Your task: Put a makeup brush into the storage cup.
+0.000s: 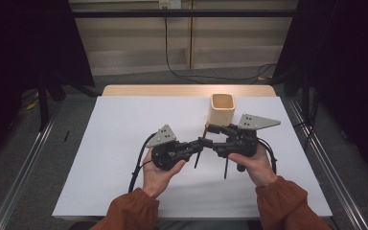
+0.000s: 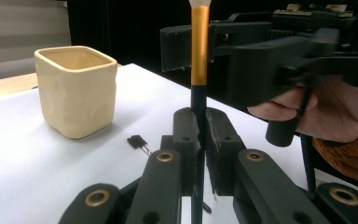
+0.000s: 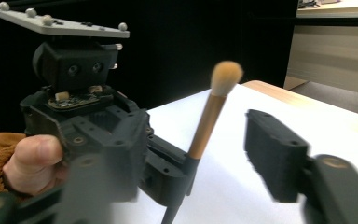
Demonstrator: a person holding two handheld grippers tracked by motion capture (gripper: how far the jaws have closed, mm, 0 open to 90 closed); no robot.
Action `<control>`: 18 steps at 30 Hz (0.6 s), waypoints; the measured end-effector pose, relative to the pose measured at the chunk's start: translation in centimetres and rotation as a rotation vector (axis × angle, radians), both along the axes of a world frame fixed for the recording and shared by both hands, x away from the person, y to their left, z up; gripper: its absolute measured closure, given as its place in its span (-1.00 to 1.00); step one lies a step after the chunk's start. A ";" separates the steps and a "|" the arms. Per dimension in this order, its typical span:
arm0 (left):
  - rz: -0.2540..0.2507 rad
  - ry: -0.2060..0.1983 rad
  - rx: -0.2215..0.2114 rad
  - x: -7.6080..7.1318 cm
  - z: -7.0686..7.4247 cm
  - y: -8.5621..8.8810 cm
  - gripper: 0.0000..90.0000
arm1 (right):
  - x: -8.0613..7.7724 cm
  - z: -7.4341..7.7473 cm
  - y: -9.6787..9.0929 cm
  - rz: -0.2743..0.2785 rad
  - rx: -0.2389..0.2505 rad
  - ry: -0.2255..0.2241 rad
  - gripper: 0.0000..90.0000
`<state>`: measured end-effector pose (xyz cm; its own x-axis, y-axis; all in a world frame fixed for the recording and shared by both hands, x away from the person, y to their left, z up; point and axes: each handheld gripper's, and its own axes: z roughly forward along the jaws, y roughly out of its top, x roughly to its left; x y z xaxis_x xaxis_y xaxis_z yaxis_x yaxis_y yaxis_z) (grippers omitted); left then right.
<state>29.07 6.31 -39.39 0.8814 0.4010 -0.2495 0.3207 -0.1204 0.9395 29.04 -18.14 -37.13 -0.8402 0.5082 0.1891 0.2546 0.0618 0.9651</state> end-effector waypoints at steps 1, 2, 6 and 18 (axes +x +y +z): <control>0.003 -0.002 0.001 0.0 0.0 0.0 0.86 | 0.0 0.0 0.0 -0.001 0.004 0.004 0.03; 0.001 0.000 0.002 0.0 0.0 0.0 0.86 | 0.1 0.0 0.0 -0.001 0.004 0.004 0.08; 0.001 0.000 0.003 0.0 -0.1 -0.1 0.86 | 0.2 -0.2 0.1 0.013 0.007 0.016 0.33; 0.002 0.001 0.007 0.0 -0.2 -0.2 0.86 | 0.6 -0.5 -0.1 0.037 0.032 0.049 0.80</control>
